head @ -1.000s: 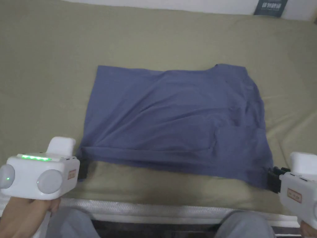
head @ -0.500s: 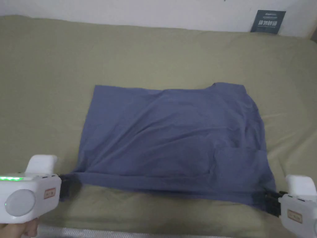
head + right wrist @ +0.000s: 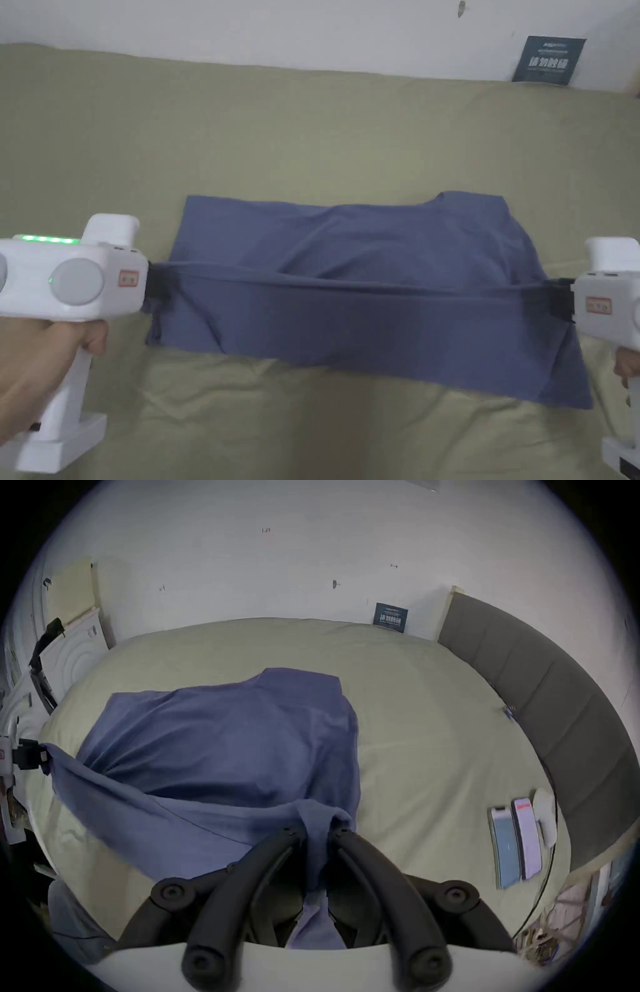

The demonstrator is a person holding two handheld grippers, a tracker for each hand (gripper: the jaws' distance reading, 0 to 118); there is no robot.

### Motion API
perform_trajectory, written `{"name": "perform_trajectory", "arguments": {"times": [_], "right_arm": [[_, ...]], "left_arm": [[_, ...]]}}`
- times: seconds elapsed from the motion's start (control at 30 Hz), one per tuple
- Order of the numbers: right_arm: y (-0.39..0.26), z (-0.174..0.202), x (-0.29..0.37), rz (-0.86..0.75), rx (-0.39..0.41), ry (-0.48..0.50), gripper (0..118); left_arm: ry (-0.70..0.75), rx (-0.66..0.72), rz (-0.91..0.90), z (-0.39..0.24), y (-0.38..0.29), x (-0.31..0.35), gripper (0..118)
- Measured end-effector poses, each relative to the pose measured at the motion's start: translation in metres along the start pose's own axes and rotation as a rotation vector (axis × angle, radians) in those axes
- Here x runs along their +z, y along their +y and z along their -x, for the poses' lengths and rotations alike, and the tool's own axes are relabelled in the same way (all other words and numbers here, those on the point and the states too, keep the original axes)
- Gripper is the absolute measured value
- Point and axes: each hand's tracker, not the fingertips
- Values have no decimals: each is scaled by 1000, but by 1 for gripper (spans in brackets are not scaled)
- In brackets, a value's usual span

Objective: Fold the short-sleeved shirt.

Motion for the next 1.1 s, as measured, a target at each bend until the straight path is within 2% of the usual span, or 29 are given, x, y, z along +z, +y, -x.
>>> {"name": "perform_trajectory", "arguments": {"times": [0.07,0.2,0.23,0.27,0.3,0.33,0.37,0.4,0.43,0.47,0.5,0.53,0.57,0.6,0.67,0.7,0.73,0.77,0.8,0.83,0.87,0.9,0.97,1.0,1.07,1.1], "right_arm": [[12,8,-19,28,33,-21,12],[16,11,-64,110,22,-22,13],[14,11,-71,121,16,-24,23],[12,8,-71,139,-1,-7,65],[11,6,-72,145,-15,-17,105],[8,2,-74,156,-35,-12,117],[4,-7,-64,25,-85,-10,105],[-4,-16,-53,29,-115,-26,101],[-9,-23,-45,15,-139,-40,100],[-5,-22,-35,-21,-166,-64,96],[-11,-26,-24,-48,-174,-68,83],[-17,-29,-14,-51,-169,-63,56],[-23,-32,-5,-39,-157,-52,10],[-30,-24,4,-50,-157,-41,7],[-49,-29,19,-53,-134,-29,7],[-55,-30,24,-43,-112,23,7],[-53,-19,26,-40,-104,-2,7],[-58,-16,31,-46,-86,-15,7],[-63,-16,34,-57,-70,-17,7],[-67,-17,36,-55,-74,-17,7],[-64,-12,34,-33,-70,-24,7],[-65,-13,32,-25,-89,-7,7],[-69,-13,29,-15,-112,-4,7],[-72,-17,30,-20,-132,2,7],[-75,-21,27,-6,-151,14,7],[-75,-21,24,1,-151,14,7]], "left_arm": [[2,-3,29,-3,13,-21,3],[17,-20,85,-9,23,-59,3],[12,-20,95,-8,23,-66,4],[14,-12,110,-7,22,-71,22],[11,-7,111,-6,20,-72,61],[6,-4,106,-2,17,-72,105],[8,1,100,1,13,-70,118],[63,29,24,5,8,-59,112],[40,37,-3,8,7,-51,106],[81,51,10,11,4,-43,98],[87,60,13,13,-2,-36,86],[74,64,14,14,-8,-30,65],[59,70,19,12,-20,-20,11],[51,72,22,10,-27,-16,0],[33,62,30,4,-39,-8,0],[-4,48,51,0,-38,-5,0],[-9,56,51,-5,-42,-1,0],[-14,59,47,-9,-44,2,3],[-17,59,43,-14,-46,5,23],[-11,64,39,-15,-45,1,67],[-1,65,35,-18,-45,-1,98],[13,60,53,-18,-43,-9,113],[30,62,58,-20,-43,-21,115],[67,48,88,-19,-42,-31,111],[78,33,122,-18,-44,-47,112],[87,34,128,-33,-52,-44,112]]}}
